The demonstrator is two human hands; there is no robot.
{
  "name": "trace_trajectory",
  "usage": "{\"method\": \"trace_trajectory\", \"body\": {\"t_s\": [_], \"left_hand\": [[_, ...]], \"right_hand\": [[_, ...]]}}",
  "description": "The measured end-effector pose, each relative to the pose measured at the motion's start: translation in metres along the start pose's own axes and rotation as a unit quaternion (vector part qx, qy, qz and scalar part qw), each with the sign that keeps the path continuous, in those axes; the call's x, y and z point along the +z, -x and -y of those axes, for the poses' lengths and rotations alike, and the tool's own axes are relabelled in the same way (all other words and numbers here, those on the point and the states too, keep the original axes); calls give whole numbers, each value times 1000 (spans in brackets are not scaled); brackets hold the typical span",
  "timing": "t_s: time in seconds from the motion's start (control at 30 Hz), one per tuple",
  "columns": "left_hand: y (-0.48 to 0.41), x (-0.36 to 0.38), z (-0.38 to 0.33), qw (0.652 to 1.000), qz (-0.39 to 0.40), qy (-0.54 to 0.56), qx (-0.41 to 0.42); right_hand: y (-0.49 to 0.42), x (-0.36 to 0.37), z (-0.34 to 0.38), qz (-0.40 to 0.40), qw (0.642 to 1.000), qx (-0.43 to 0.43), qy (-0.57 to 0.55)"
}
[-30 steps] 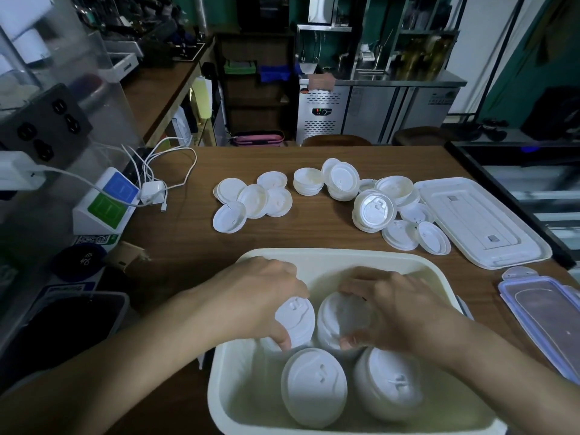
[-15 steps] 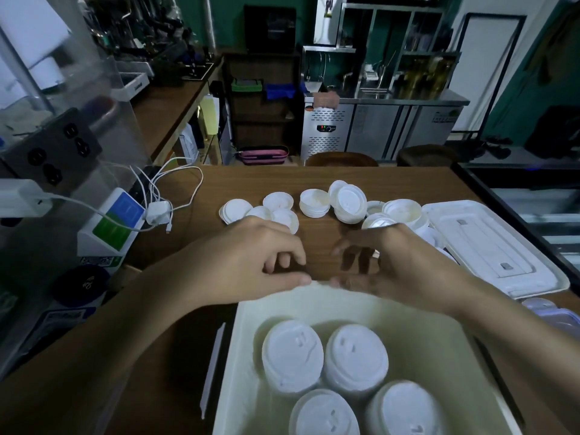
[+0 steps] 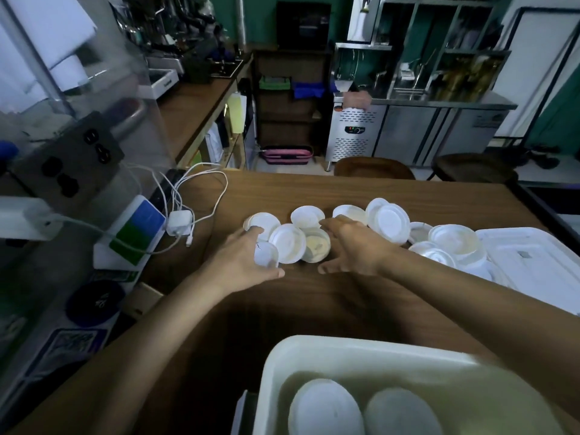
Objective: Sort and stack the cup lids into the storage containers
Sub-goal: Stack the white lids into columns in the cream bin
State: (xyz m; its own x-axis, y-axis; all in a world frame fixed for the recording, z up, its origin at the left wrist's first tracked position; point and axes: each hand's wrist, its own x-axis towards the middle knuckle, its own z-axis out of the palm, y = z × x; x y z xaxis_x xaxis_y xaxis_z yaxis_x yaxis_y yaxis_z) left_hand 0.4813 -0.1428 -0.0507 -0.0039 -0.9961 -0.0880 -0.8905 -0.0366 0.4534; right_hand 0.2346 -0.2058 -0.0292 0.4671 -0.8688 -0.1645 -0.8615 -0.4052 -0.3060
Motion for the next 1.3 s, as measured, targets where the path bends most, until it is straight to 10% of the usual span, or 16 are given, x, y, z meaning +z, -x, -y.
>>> {"method": "trace_trajectory", "body": {"t_s": [1.3], "left_hand": [[43,-27,-30,994,6,54,97]], "right_hand": [[14,-15,5,-15,997,48,-66]]}}
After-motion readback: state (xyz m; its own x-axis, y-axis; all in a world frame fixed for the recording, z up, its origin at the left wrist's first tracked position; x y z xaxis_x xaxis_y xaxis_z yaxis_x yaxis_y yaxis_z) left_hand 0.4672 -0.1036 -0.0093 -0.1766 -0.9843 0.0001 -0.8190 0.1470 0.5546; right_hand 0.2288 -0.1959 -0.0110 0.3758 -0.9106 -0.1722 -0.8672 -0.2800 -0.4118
